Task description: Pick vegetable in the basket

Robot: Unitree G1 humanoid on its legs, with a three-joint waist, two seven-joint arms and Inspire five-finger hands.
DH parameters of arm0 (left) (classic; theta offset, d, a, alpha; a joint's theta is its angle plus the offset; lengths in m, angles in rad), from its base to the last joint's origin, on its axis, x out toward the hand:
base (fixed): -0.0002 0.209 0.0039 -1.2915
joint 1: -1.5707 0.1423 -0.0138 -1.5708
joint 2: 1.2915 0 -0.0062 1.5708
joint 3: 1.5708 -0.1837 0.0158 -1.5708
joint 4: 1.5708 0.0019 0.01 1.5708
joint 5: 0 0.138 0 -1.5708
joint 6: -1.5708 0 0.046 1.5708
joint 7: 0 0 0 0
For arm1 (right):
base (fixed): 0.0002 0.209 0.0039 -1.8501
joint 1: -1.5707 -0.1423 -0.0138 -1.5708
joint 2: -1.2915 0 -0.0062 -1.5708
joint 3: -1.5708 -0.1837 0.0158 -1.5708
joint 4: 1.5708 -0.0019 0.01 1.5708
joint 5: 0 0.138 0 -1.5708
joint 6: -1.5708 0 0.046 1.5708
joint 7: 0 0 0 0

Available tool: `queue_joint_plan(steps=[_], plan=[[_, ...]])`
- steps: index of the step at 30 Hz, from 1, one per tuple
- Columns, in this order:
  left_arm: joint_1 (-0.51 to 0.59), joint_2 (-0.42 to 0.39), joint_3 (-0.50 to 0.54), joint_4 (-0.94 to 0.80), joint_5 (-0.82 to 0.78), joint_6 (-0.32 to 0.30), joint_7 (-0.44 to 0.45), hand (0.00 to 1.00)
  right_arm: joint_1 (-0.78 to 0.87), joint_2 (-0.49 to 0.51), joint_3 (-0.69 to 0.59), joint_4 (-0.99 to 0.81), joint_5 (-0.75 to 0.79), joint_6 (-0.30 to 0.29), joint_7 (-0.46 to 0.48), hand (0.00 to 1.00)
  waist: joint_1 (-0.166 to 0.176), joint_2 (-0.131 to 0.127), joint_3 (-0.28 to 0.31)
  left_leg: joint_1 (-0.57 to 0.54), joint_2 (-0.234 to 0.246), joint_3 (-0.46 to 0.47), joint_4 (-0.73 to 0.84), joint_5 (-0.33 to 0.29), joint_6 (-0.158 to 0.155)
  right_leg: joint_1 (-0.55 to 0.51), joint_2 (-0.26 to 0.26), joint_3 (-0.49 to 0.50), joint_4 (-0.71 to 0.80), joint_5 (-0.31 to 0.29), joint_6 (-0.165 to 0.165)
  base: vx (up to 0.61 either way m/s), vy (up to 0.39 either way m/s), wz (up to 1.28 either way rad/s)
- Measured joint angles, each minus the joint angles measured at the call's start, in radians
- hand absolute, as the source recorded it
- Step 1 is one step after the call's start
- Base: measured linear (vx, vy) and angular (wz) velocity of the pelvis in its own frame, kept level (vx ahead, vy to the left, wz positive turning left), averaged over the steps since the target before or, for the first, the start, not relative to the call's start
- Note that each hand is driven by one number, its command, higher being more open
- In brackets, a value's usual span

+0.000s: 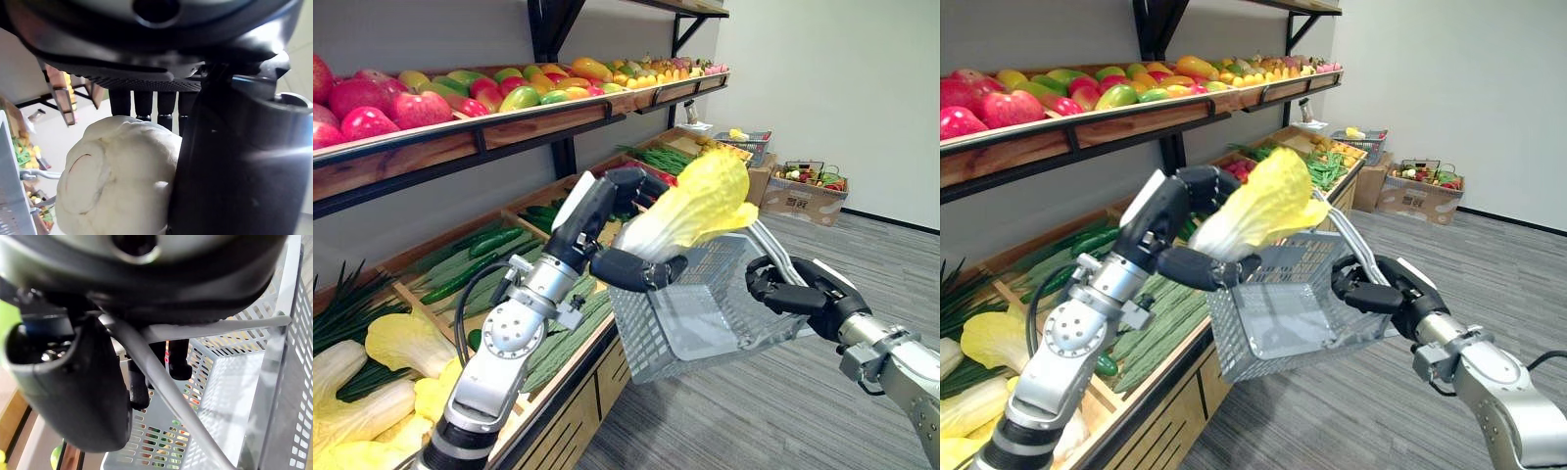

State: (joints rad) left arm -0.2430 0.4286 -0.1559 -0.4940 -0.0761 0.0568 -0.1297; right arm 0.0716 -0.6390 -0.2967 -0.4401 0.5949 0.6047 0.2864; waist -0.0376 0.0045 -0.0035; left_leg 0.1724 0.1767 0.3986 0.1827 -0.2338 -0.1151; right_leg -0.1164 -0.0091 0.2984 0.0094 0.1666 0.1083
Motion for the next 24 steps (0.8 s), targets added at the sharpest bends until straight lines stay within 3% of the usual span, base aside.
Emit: queue_joint_plan(steps=[9, 23, 24], plan=[[0.000, 0.038, -0.090, 0.028, 0.184, -0.070, 0.004, 0.00, -0.016, -0.035, 0.068, -0.013, 0.030, 0.028, 0.053, 0.00, -0.003, -0.001, -0.002, -0.003, -0.001, -0.002, 0.006, -0.001, -0.001, 0.007, -0.003, -0.001, -0.002, 0.001, 0.001, 0.00, 0.034, 0.01], [-0.092, 0.083, -0.227, 0.180, 0.483, -0.093, -0.004, 0.00, -0.018, -0.077, 0.080, -0.092, 0.034, 0.052, 0.051, 0.00, -0.025, 0.011, -0.017, -0.010, -0.001, 0.023, 0.013, -0.005, -0.008, -0.005, 0.002, 0.023, -0.015, 0.015, 0.000, 0.01, 0.027, -0.05], [-0.094, 0.083, -0.235, 0.192, 0.509, -0.100, -0.003, 1.00, -0.018, -0.078, 0.081, -0.092, 0.034, 0.052, 0.051, 0.00, -0.027, 0.011, -0.017, -0.007, -0.001, 0.028, 0.013, -0.006, -0.009, -0.006, 0.004, 0.031, -0.016, 0.016, 0.000, 0.00, 0.036, -0.14]])
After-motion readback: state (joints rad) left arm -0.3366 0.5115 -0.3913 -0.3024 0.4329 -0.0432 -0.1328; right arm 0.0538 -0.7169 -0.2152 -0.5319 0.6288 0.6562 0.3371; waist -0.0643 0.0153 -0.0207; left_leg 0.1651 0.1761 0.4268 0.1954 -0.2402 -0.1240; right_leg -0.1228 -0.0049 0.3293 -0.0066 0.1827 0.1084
